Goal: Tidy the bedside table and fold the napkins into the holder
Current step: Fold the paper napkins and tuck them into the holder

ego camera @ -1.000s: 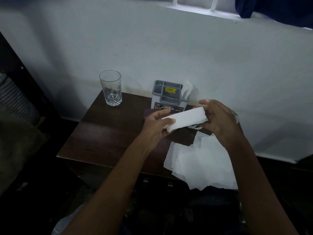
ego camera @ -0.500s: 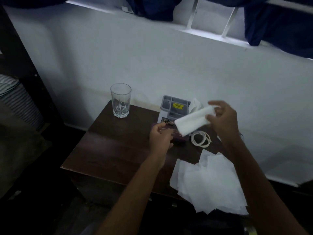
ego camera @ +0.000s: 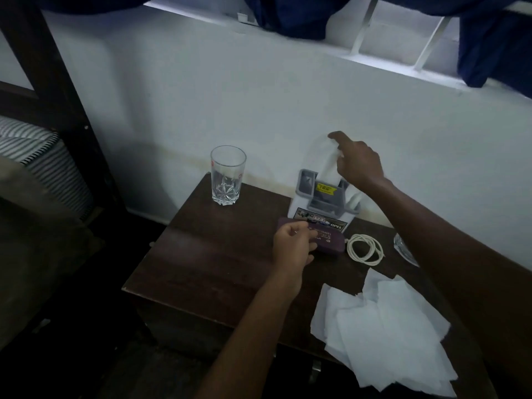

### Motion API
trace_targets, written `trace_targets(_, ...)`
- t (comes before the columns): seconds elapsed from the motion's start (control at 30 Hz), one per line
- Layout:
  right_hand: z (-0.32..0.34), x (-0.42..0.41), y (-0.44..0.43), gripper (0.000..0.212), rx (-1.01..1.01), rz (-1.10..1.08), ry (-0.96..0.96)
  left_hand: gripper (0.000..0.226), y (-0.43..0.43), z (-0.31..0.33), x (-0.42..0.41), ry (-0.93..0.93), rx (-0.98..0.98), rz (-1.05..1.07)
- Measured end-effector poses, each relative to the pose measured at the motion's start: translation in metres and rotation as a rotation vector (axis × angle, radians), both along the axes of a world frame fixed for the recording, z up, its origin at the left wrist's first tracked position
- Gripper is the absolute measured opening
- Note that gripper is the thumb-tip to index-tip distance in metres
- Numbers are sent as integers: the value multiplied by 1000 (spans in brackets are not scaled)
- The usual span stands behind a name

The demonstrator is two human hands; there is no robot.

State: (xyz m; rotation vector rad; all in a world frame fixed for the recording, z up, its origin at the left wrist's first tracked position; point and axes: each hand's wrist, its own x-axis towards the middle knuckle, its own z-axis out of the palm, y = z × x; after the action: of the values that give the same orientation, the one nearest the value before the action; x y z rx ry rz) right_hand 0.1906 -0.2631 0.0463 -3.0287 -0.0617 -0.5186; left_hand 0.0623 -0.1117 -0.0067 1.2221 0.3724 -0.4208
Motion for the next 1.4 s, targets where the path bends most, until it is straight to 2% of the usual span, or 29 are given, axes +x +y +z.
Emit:
trace_targets(0.17,-20,3,-10,62,126,-5,182,12,-3,0,-1,-2,-21,-14)
trace_targets(0.3,-18,-11,-15,63,259,-21,151,12,-3,0,-2,-4,6,-34)
trace_targets(0.37,-9,-32,-18,60,427,-42,56,11,-3,0,-2,-7,15,-38)
trace_targets(0.43,1,-69,-25,48,648,-81,-20,11,-4,0,-3,-13,20,-51)
trace_targets(0.6,0,-190,-60,10,1178,-266,-29,11,-14,-1,-10,-25,67,-107)
trace_targets(0.7,-21,-228,-81,8,1321,-467,-52,14,-24,-4,-18,-52,114,-167)
trace_targets(0.83,-67,-235,-110,9,1118,-609,94,17,-40,-8,-31,-97,208,-259)
trace_targets(0.93,-99,-231,-127,16,767,-561,206,17,-53,-11,-37,-112,252,-304)
trace_targets(1.03,-122,-226,-132,25,463,-449,234,16,-68,-13,-41,-119,271,-320)
trace_targets(1.1,-129,-219,-129,34,310,-451,258,16,-78,-13,-44,-129,276,-325)
trace_targets(1.27,-129,-205,-117,32,257,-455,208,14,-92,-15,-48,-146,258,-333)
trace_targets(1.37,-133,-200,-122,13,368,-414,179,13,-93,-18,-47,-145,262,-329)
trace_targets(1.4,-130,-199,-123,13,447,-419,149,13,-93,-18,-46,-146,267,-323)
